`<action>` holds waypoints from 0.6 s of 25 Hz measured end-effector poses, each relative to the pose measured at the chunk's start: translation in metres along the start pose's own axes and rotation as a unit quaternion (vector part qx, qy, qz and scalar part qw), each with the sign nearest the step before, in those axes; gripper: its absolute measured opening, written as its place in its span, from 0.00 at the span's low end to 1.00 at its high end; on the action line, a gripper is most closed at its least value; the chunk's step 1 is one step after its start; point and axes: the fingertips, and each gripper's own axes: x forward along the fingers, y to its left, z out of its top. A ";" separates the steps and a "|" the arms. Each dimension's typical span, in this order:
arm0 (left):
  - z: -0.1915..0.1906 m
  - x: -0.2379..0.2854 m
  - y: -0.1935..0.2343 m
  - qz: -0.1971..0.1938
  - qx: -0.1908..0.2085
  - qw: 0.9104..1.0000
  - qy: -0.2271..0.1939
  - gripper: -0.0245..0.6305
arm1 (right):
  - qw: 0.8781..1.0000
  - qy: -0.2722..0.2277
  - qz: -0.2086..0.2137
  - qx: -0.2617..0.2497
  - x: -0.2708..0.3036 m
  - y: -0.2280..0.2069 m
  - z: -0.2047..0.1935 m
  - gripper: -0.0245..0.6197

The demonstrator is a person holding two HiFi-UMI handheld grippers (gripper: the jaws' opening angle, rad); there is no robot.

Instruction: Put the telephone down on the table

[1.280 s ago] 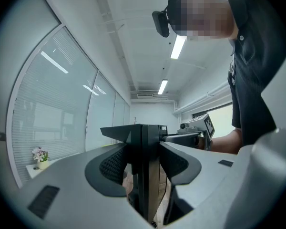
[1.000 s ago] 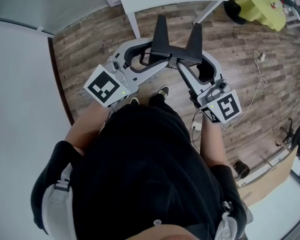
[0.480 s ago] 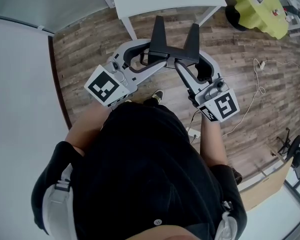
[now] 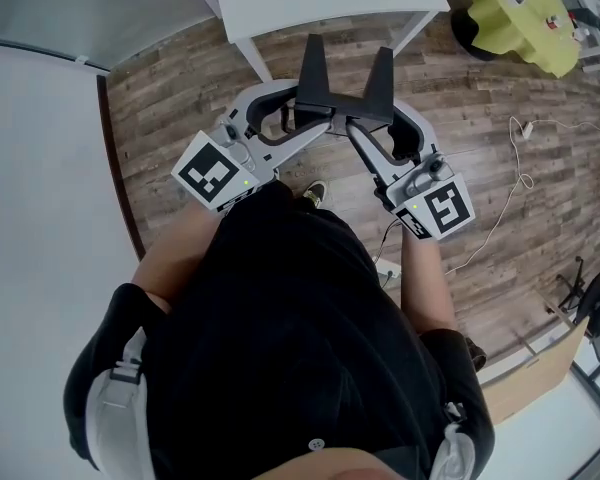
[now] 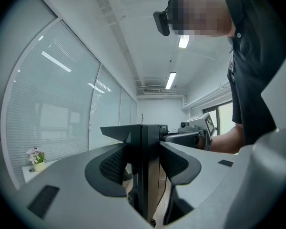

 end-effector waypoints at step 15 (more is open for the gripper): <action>-0.007 0.018 0.099 -0.012 -0.005 1.000 -0.010 0.37 | 1.000 0.009 -0.007 -0.003 0.081 -0.059 -0.007 0.39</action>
